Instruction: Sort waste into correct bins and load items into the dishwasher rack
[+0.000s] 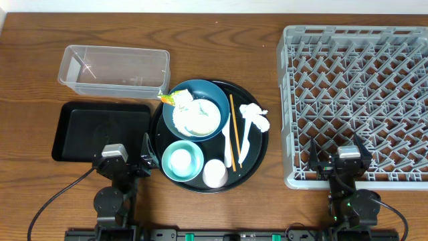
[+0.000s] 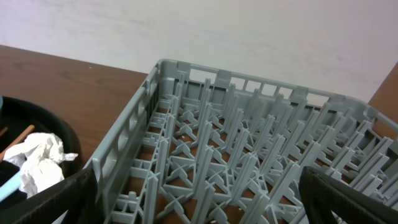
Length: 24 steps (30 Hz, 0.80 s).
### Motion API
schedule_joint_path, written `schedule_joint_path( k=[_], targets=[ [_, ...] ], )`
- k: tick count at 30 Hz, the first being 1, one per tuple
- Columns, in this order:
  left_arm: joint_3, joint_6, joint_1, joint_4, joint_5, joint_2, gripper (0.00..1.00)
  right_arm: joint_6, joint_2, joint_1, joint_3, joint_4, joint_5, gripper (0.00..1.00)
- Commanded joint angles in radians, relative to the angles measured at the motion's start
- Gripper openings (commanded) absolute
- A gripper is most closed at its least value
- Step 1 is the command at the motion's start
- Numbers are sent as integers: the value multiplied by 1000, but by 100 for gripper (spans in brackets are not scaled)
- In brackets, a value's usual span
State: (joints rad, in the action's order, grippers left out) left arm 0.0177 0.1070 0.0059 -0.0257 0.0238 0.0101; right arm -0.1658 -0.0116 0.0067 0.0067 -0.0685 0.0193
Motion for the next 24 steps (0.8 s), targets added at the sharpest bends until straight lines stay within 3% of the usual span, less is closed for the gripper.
schedule_joint_path(
  k=[1, 7, 14, 24],
  targets=[
    [-14, -9, 4, -42, -8, -5, 98, -3, 3, -8, -1, -1, 8, 99],
    [-13, 6, 4, -42, -8, -5, 98, 148, 3, -8, -1, 3, 18, 99],
    [58, 6, 4, -58, -8, 48, 98, 161, -16, -8, 66, -59, -5, 99],
    [411, 6, 4, -277, -8, 402, 98, 158, -305, -8, 356, -224, -42, 99]
  ],
)
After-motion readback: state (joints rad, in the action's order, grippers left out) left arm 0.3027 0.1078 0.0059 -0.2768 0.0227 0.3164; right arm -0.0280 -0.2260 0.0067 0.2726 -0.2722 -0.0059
